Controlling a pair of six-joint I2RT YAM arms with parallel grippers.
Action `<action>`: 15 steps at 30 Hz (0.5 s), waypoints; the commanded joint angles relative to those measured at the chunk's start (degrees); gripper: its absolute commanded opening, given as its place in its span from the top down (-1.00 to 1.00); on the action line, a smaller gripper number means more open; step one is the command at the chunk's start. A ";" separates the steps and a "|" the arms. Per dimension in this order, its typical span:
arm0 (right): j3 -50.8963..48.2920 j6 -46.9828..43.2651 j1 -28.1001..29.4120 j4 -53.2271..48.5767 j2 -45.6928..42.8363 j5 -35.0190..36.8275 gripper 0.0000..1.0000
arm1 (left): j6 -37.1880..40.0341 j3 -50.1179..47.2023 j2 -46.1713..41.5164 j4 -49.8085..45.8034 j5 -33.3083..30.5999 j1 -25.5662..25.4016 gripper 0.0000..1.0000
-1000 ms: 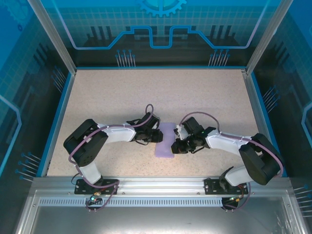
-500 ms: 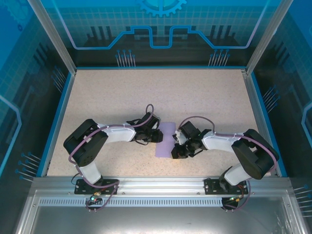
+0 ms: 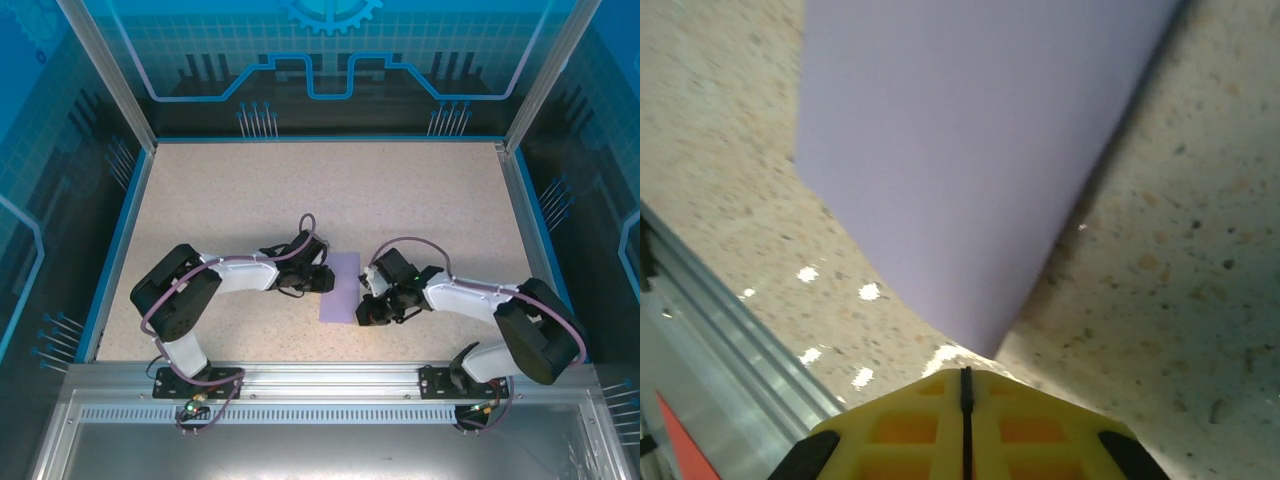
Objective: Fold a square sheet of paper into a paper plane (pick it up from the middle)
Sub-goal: Fold the square sheet of paper in half at the center of the table.
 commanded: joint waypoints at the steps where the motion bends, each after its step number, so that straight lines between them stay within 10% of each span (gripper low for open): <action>1: 1.54 3.42 -0.63 4.28 0.72 -2.65 0.85 | 0.59 -2.76 2.67 -4.79 -0.75 0.00 0.51; 15: 0.04 1.22 -1.02 6.52 9.20 -0.07 0.84 | 1.52 -2.72 2.31 -5.17 -1.06 0.09 0.51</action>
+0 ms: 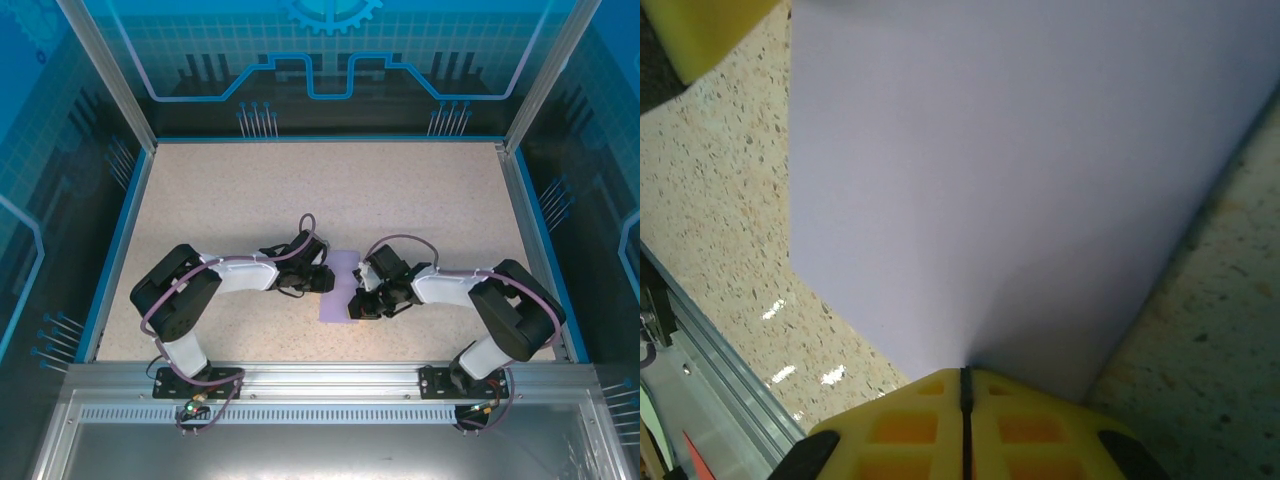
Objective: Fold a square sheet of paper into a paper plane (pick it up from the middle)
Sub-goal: Fold the square sheet of paper in half at the center of the table.
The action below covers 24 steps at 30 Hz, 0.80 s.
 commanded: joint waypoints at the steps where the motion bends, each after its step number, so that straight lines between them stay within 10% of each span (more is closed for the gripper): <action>1: -2.22 -2.00 -0.68 -2.65 -0.57 1.04 0.84 | 1.57 -2.69 2.41 -5.22 -1.06 0.10 0.51; 13: -2.55 -4.79 -3.96 -12.41 -8.61 2.50 0.85 | 2.02 -2.93 2.66 -5.12 -1.06 0.36 0.51; 24: 5.72 2.10 -4.65 0.90 -2.70 -1.21 0.83 | 1.66 -2.74 1.70 -4.77 -0.70 0.34 0.50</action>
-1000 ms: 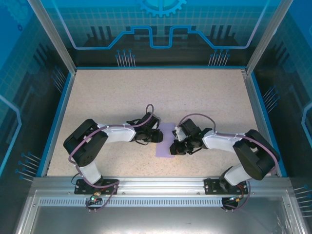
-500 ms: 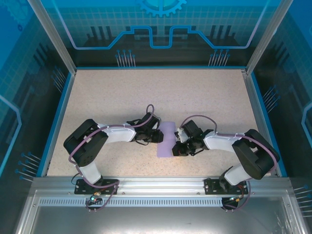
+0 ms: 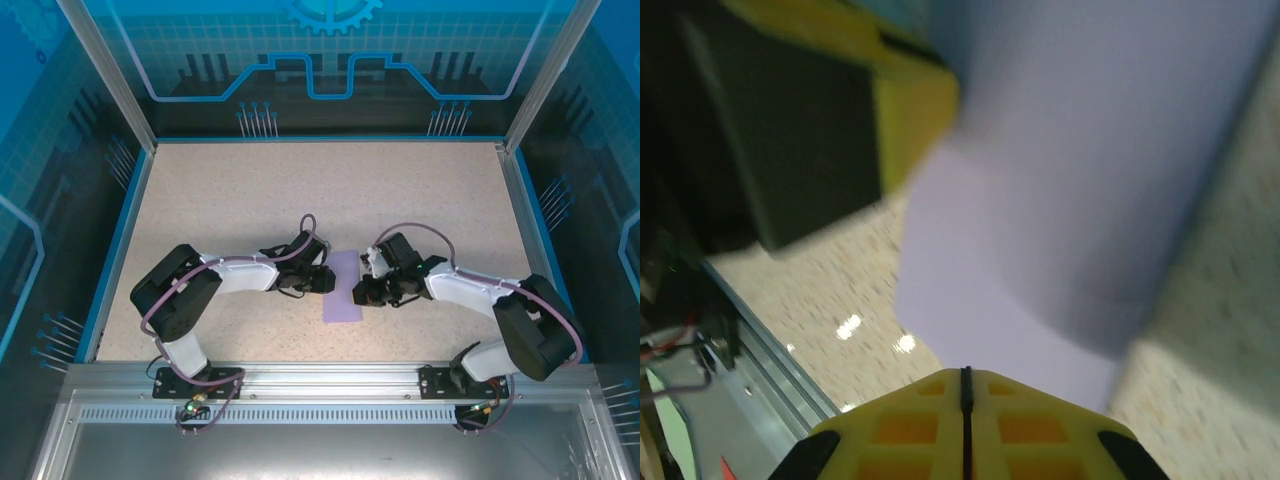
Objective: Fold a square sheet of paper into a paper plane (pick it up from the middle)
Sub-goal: Fold the square sheet of paper in half at the center of the table.
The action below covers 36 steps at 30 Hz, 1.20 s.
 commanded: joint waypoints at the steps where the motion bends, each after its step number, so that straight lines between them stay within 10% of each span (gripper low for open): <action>1: 2.74 1.47 -0.71 4.09 4.83 -0.77 0.84 | 1.23 -2.39 1.44 -5.58 -1.20 0.35 0.51; 24: 2.17 -3.76 -3.87 0.36 5.02 1.08 0.71 | 0.71 3.39 -5.93 -8.33 1.15 0.33 0.24; 36: 1.71 -5.04 -3.88 0.01 6.40 1.75 0.59 | -13.67 -3.63 -14.49 -11.29 2.96 -0.37 -0.30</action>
